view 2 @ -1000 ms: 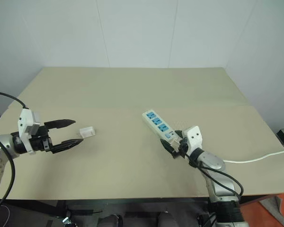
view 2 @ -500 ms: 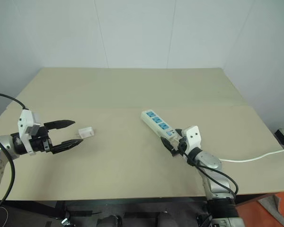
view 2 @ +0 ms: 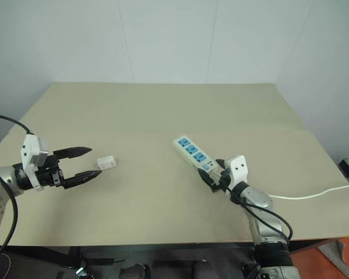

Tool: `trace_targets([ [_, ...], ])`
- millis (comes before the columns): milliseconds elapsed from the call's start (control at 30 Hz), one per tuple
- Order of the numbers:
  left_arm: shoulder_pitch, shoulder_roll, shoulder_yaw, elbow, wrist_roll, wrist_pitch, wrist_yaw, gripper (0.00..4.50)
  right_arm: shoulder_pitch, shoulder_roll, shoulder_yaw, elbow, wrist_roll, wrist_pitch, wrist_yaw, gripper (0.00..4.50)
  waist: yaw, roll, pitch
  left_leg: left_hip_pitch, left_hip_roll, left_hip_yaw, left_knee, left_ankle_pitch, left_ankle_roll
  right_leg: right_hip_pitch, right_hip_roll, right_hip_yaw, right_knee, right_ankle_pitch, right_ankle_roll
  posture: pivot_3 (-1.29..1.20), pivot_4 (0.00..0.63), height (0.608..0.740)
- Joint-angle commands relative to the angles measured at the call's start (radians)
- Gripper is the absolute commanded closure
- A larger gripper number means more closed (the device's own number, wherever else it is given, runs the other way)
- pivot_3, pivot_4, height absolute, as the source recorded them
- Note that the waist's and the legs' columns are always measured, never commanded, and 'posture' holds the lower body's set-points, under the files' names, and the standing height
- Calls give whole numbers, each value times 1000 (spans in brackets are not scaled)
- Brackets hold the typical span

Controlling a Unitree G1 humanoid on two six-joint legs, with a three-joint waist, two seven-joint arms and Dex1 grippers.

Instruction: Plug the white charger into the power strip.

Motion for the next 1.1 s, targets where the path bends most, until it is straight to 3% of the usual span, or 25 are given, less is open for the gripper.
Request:
trace_targets([
  [33, -5, 3, 30, -31, -15, -12, 4, 0, 4, 1, -4, 7, 12, -16, 14, 14, 0, 0, 0, 0, 0, 0, 0, 0, 0, 0, 0, 0, 0, 0, 0, 0, 150, 740],
  [667, -2, -8, 26, -36, -13, -11, 9, 0, -50, 23, -3, 144, 8, -52, 38, 14, -4, -1, 0, 2, 0, 0, 0, 0, 0, 1, 0, 0, 0, 0, 0, 0, 150, 740],
  [833, 0, -10, 26, -37, -10, -12, 14, 0, -56, 28, 3, 157, 8, -61, 46, 1083, -4, -2, -1, 2, 0, 0, 0, 0, 0, 2, 1, 0, 0, 0, 0, 0, 150, 740],
  [967, 0, -11, 27, -39, -11, -11, 19, 0, -59, 23, 13, 155, 1, -84, 64, 1081, -5, -2, -2, 2, 1, 0, 0, 0, 0, 2, 1, 0, 0, 0, 0, 0, 150, 740],
  [1100, -6, -1, 27, -36, -8, -14, 17, 0, -42, -5, 28, 85, 43, -88, 175, 1081, -4, -2, -2, 2, 1, 0, 0, 0, 0, 1, 1, 0, 0, 0, 0, 0, 150, 740],
])
